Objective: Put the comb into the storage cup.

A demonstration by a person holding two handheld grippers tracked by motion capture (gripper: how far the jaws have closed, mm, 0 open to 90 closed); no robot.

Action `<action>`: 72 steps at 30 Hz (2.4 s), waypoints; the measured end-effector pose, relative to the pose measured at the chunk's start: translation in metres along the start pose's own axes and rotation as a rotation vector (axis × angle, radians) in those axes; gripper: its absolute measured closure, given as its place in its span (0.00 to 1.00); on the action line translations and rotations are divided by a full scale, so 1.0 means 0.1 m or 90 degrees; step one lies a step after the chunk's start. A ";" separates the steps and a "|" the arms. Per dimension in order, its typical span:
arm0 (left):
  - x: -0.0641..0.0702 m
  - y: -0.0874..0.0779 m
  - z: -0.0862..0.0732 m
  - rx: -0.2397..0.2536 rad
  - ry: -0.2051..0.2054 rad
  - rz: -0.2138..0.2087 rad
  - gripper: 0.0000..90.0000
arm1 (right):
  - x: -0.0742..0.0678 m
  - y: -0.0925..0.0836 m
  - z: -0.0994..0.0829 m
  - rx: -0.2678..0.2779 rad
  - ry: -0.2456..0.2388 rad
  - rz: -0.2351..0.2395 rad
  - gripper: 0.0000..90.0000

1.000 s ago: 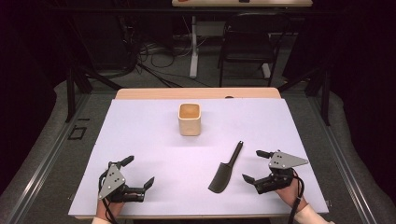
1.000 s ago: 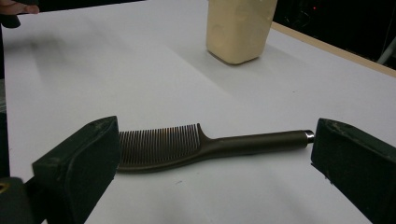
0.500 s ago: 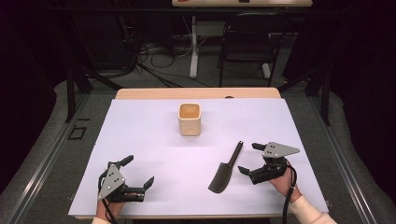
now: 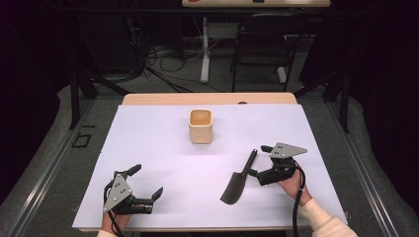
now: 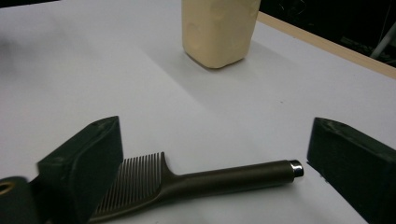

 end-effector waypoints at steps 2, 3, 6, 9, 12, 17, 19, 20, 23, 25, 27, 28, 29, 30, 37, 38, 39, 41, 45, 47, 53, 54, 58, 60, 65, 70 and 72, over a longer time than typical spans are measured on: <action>-0.01 -0.01 0.01 0.005 -0.001 0.001 0.00 | 0.05 0.06 0.03 0.006 0.009 -0.007 0.10; 0.00 -0.01 0.01 0.005 -0.001 0.000 0.00 | 0.05 0.06 0.03 0.006 0.009 -0.007 0.10; -0.01 -0.01 0.00 0.002 -0.004 0.000 0.00 | 0.13 0.13 0.04 0.006 0.017 -0.015 0.16; 0.00 0.01 0.00 0.001 -0.003 -0.002 0.00 | 0.22 0.22 0.05 0.001 0.015 -0.040 0.36; -0.01 0.01 -0.01 -0.001 -0.004 -0.002 0.00 | 0.25 0.26 0.04 -0.009 0.017 -0.041 0.47; 0.00 0.01 -0.01 -0.001 -0.002 -0.003 0.00 | 0.32 0.36 0.01 -0.033 -0.004 -0.050 0.81; -0.01 0.00 0.00 0.003 -0.006 0.000 0.01 | 0.36 0.43 -0.02 -0.056 -0.022 -0.072 0.95; -0.01 0.01 0.00 0.001 -0.003 -0.002 0.01 | 0.37 0.45 -0.03 -0.064 -0.028 -0.080 0.97; 0.00 0.01 -0.01 -0.002 -0.003 -0.004 0.01 | 0.38 0.51 -0.05 -0.081 -0.040 -0.089 1.00; -0.01 0.00 0.00 0.003 -0.003 -0.002 0.01 | 0.39 0.59 -0.09 -0.098 -0.045 -0.094 1.00; -0.01 0.01 -0.01 0.001 -0.005 -0.004 0.01 | 0.40 0.63 -0.12 -0.113 -0.050 -0.096 1.00; -0.01 0.01 -0.01 0.001 -0.005 -0.004 0.01 | 0.40 0.63 -0.12 -0.113 -0.050 -0.096 1.00; -0.01 0.02 -0.01 -0.003 -0.005 -0.007 0.01 | 0.42 0.67 -0.14 -0.130 -0.051 -0.095 1.00; -0.01 0.02 -0.01 -0.003 -0.005 -0.007 0.01 | 0.42 0.67 -0.14 -0.130 -0.051 -0.095 1.00; -0.02 0.02 -0.01 -0.001 -0.011 -0.003 0.01 | 0.46 0.71 -0.21 -0.181 -0.052 -0.091 1.00; -0.02 0.02 -0.01 -0.001 -0.011 -0.003 0.01 | 0.46 0.71 -0.21 -0.181 -0.052 -0.091 1.00; -0.01 0.02 -0.01 -0.001 -0.008 -0.003 0.01 | 0.46 0.70 -0.22 -0.184 -0.052 -0.090 1.00; -0.01 0.02 -0.02 -0.005 -0.006 -0.006 0.01 | 0.46 0.70 -0.24 -0.198 -0.050 -0.092 1.00; -0.02 0.02 -0.02 -0.006 -0.006 -0.002 0.01 | 0.48 0.68 -0.28 -0.223 -0.056 -0.093 1.00; -0.01 0.02 -0.02 -0.009 -0.005 -0.004 0.01 | 0.49 0.67 -0.30 -0.231 -0.056 -0.091 1.00; -0.01 0.02 -0.03 -0.010 -0.003 -0.001 0.01 | 0.48 0.61 -0.31 -0.244 -0.058 -0.088 1.00; -0.01 0.02 -0.03 -0.012 -0.004 -0.002 0.01 | 0.48 0.61 -0.31 -0.249 -0.059 -0.089 1.00; -0.01 0.02 -0.02 -0.010 -0.002 0.000 0.01 | 0.46 0.58 -0.32 -0.254 -0.059 -0.085 1.00; -0.01 0.02 -0.03 -0.012 -0.003 0.001 0.01 | 0.46 0.58 -0.32 -0.246 -0.060 -0.084 1.00; -0.01 0.02 -0.03 -0.012 -0.001 0.000 0.01 | 0.46 0.55 -0.32 -0.253 -0.063 -0.082 1.00; -0.02 0.02 -0.02 -0.010 0.000 0.002 0.01 | 0.45 0.53 -0.32 -0.254 -0.064 -0.084 1.00; -0.01 0.02 -0.03 -0.013 0.000 0.000 0.01 | 0.45 0.52 -0.32 -0.257 -0.058 -0.089 1.00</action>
Point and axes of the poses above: each handheld gripper's, and its own axes: y roughly forward along the jaws, z roughly out of its top, x roughly to its right, the point moved 7 cm from there along y, roughly forward along the jaws, and after that the axes turned 8 degrees about -z, right-handed, at the moved point
